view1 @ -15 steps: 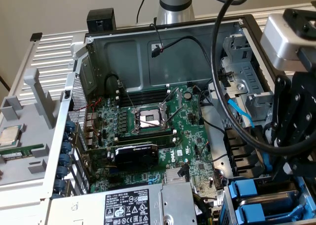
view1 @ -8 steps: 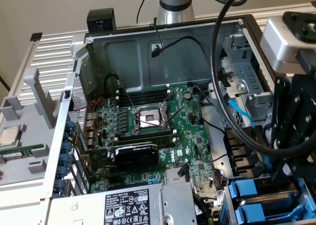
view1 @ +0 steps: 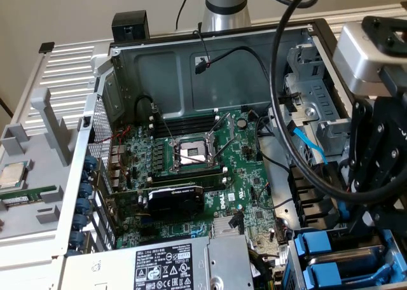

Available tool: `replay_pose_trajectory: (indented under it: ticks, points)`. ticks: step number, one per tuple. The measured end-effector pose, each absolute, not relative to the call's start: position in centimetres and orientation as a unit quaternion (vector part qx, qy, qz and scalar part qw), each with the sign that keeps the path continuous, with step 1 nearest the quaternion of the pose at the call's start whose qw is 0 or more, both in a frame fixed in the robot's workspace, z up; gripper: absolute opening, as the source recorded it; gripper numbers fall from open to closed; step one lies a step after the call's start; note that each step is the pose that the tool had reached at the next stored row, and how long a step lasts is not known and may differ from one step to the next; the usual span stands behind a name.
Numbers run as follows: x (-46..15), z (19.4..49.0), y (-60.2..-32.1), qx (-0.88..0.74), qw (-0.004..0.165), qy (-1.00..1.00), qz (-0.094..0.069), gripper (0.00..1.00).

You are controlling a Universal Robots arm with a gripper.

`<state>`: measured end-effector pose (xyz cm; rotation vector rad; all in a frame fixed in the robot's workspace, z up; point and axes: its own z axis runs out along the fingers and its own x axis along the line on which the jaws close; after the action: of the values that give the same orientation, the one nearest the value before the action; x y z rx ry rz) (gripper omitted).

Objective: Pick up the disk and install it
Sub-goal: 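Insert the first disk wire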

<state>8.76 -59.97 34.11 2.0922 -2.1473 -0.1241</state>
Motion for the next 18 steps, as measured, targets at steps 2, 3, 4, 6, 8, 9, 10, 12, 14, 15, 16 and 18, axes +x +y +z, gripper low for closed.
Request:
replay_pose_trajectory:
  ticks: [2, 3, 4, 6, 8, 9, 10, 12, 14, 15, 16, 18]
  points:
    - [8.76, 34.11, -59.97, 0.696, 0.071, -0.714, -0.041, 0.17]
    - [8.76, 34.11, -59.97, 0.696, 0.071, -0.714, -0.041, 0.17]
    - [8.76, 34.09, -59.96, 0.696, 0.071, -0.714, -0.041, 0.17]
    - [8.76, 34.04, -59.95, 0.696, 0.070, -0.714, -0.041, 0.17]
    - [8.76, 34.00, -59.89, 0.696, 0.070, -0.714, -0.041, 0.17]
    - [8.76, 34.00, -59.90, 0.696, 0.070, -0.714, -0.041, 0.17]
    - [8.75, 34.00, -59.90, 0.696, 0.070, -0.714, -0.041, 0.17]
    - [8.75, 33.99, -59.91, 0.695, 0.071, -0.714, -0.041, 0.17]
    - [8.75, 33.98, -59.91, 0.694, 0.070, -0.716, -0.041, 0.17]
    - [8.75, 33.96, -59.92, 0.693, 0.070, -0.716, -0.041, 0.17]
    - [8.75, 33.95, -59.92, 0.692, 0.070, -0.717, -0.042, 0.17]
    - [8.75, 33.94, -59.93, 0.691, 0.070, -0.718, -0.042, 0.17]
